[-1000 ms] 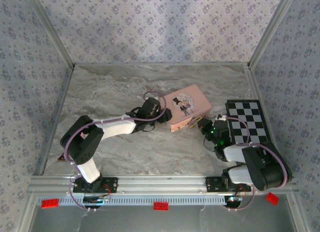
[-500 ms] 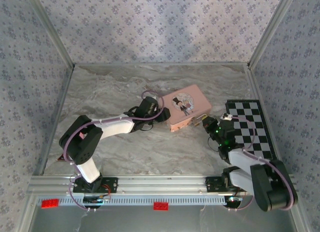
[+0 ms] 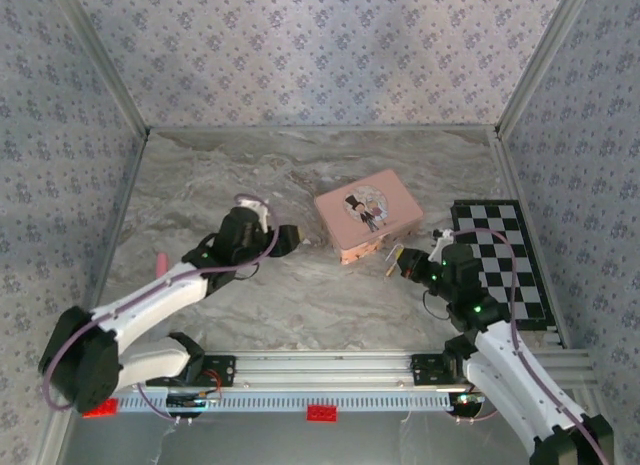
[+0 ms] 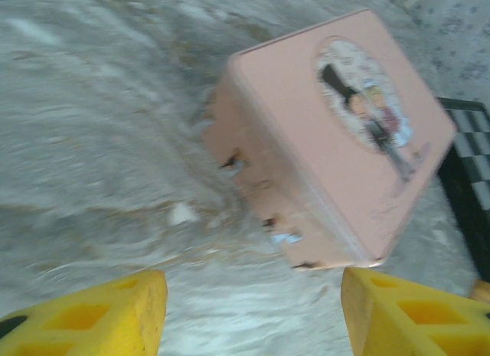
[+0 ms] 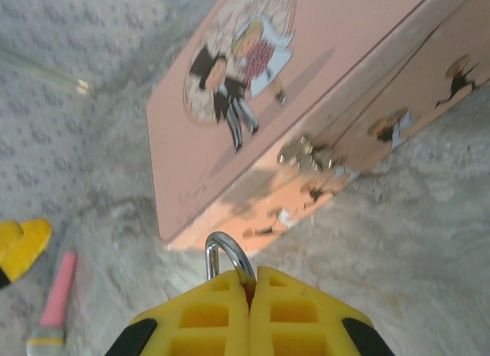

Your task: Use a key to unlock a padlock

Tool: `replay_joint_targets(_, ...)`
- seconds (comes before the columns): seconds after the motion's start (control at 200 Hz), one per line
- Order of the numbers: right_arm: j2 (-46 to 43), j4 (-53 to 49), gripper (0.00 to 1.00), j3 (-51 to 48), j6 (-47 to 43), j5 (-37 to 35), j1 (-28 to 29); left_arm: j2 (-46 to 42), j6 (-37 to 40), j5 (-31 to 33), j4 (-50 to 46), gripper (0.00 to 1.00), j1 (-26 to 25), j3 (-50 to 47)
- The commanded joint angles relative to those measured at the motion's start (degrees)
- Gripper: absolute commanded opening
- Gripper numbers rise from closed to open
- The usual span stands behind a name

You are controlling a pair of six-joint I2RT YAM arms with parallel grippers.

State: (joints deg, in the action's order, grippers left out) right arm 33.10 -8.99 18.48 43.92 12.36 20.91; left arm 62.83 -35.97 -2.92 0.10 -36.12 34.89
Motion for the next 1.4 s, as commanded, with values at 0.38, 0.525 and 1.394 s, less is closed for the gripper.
replay_joint_targets(0.38,8.27,-24.51,0.00,7.42,-3.47,-14.87,13.97,-31.14,3.98,8.01,-2.45,0.66,5.71,-17.94)
replay_joint_targets(0.525,9.58,-22.13,0.00,5.46,-2.45,-14.03,13.91,-38.10,4.57,8.74,-4.40,0.68,5.89,-20.42)
replay_joint_targets(1.394,12.47,-21.13,0.32,3.16,-1.42,-13.13,7.79,-41.84,5.15,9.63,-6.93,0.69,6.32,-20.39)
